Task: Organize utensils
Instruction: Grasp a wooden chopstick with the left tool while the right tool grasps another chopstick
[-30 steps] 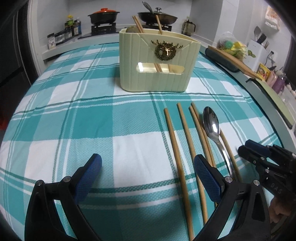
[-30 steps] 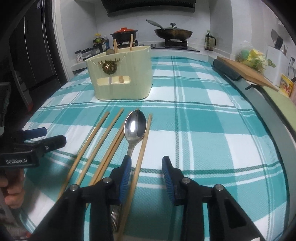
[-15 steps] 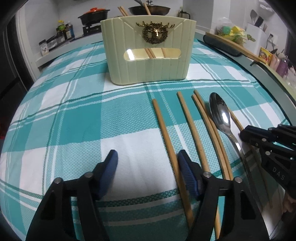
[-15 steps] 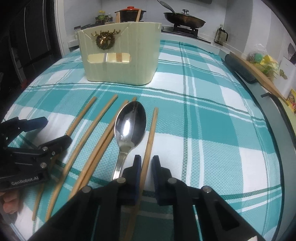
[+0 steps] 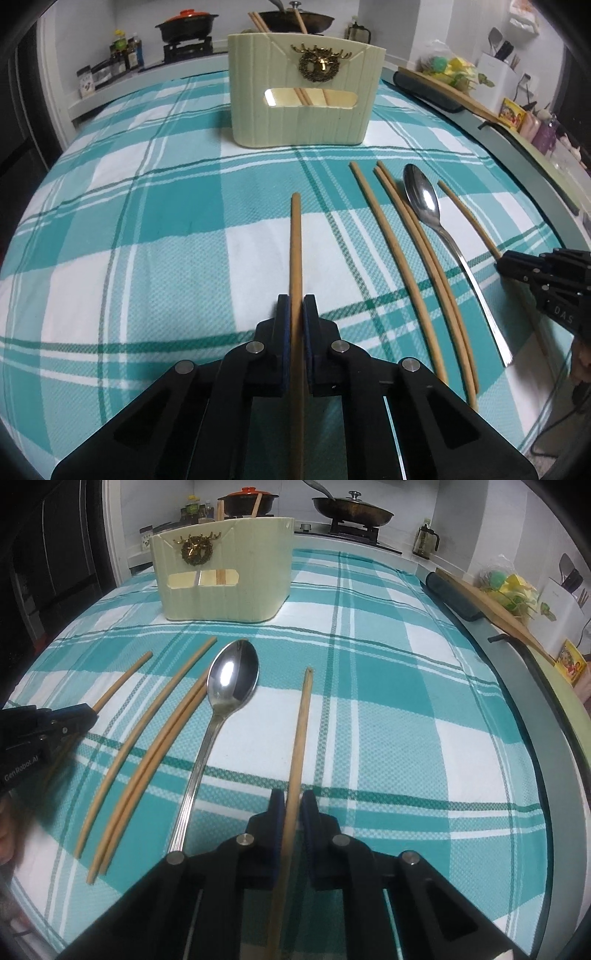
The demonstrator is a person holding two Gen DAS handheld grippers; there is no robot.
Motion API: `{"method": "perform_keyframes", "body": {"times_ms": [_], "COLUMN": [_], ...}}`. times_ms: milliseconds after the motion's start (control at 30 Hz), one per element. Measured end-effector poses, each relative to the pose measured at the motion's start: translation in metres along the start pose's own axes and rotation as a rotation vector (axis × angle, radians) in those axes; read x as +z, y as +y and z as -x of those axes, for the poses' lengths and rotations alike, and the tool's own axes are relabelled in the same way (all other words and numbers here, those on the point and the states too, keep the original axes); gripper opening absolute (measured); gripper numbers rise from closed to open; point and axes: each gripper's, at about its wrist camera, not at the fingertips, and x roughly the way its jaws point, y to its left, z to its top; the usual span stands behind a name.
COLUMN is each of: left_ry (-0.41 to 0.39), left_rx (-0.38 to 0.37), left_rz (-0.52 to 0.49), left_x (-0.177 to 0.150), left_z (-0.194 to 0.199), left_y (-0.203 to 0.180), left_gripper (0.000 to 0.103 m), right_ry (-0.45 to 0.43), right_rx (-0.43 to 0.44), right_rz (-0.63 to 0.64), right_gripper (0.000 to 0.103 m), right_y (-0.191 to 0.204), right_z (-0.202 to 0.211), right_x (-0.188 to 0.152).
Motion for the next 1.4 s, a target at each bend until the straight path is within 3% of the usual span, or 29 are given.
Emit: {"method": "perform_keyframes", "body": {"times_ms": [100,167,233,267,500,700,933,1033,1133,1400], "left_ry": [0.029,0.056,0.073,0.075,0.114,0.144,0.167,0.148,0.128,0.023], "left_rx": [-0.023,-0.051,-0.069,-0.068,-0.064,-0.053,-0.055,-0.051,-0.058,-0.059], "left_rz": [0.025,0.025,0.023,0.018,-0.056,-0.137,-0.156,-0.174,-0.151,-0.111], "left_x": [-0.004,-0.003,0.001,0.004,0.025,0.044,0.069,0.072,0.074,0.085], "left_z": [0.006,0.007,0.008,0.009,-0.005,-0.026,-0.044,-0.047,-0.049,-0.014], "left_y": [0.009,0.012,0.014,0.015,0.020,0.009,0.003,-0.001,0.000,0.007], "left_gripper": [0.008,0.019,0.052,0.057,0.060,0.055,0.025,0.007,0.005,0.005], "right_ry": [0.009,0.015,0.031,0.040,0.082,0.077,0.088,0.093,0.092,0.006], "right_rx": [0.024,0.042,0.077,0.092,0.101,0.076,0.101,0.095,0.107,0.167], "right_rz": [-0.018,-0.028,-0.042,-0.051,-0.014,0.035,0.037,0.052,0.034,-0.043], "right_gripper": [0.012,0.015,0.025,0.027,0.028,0.028,0.027,0.014,0.007,0.006], "right_y": [-0.006,-0.008,-0.011,-0.012,-0.010,-0.002,-0.009,-0.009,-0.012,-0.020], "right_z": [0.002,0.002,-0.001,-0.001,-0.009,-0.028,-0.053,-0.062,-0.067,-0.046], "right_x": [-0.004,-0.003,0.001,0.002,0.018,0.043,0.080,0.092,0.099,0.103]}}
